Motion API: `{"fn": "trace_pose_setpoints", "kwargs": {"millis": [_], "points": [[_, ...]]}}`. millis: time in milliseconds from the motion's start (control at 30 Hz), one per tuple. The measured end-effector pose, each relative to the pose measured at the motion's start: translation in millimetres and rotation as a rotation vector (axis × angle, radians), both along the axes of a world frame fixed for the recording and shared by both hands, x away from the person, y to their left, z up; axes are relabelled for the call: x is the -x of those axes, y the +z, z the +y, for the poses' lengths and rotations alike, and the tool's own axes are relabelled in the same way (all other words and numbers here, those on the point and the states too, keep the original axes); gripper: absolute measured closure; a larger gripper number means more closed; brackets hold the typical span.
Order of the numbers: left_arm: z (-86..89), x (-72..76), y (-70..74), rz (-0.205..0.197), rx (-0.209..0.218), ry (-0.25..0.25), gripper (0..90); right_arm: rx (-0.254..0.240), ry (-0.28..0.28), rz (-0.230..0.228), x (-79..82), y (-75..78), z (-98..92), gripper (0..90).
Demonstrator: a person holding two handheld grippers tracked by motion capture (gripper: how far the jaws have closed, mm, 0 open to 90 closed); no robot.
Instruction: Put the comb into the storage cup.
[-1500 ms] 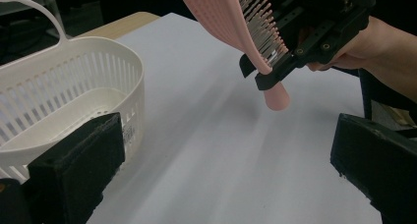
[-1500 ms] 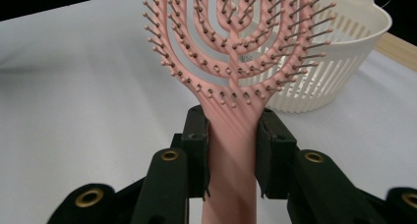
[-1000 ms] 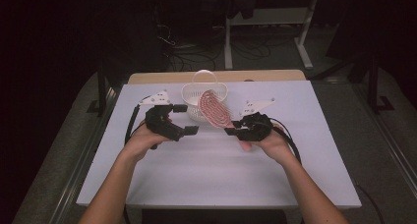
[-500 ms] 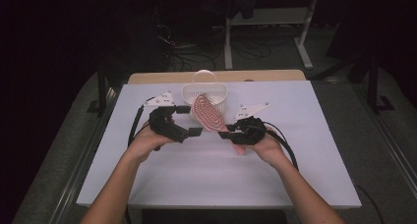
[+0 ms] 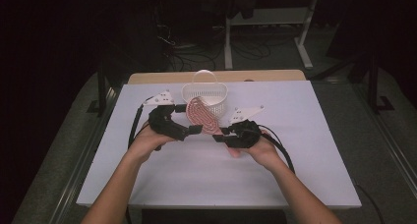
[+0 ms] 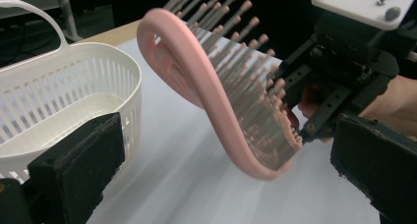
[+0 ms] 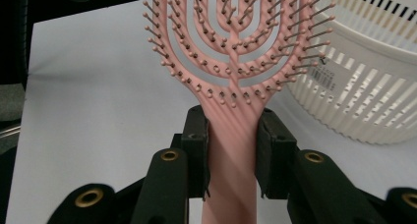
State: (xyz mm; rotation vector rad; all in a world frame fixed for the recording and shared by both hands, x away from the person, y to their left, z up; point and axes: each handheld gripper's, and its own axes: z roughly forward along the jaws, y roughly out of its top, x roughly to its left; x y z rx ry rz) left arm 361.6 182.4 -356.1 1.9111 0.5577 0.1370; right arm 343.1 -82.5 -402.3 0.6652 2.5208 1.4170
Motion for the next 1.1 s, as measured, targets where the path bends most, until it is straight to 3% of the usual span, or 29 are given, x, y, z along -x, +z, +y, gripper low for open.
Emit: {"fn": "trace_pose_setpoints", "kwargs": {"millis": [400,733,1100], "points": [[-7.5,1.1,-4.3,0.008,-0.021,0.005,0.6,0.007,0.016,-0.014,4.1,-2.5,9.1,68.3],[-7.9,2.0,-3.0,0.014,-0.009,0.025,11.5,0.009,0.009,-0.024,5.2,-3.0,10.7,68.3],[-4.8,-0.1,-2.0,0.055,0.015,0.043,23.4,0.017,-0.005,-0.045,6.5,-3.8,13.0,68.3]]}}
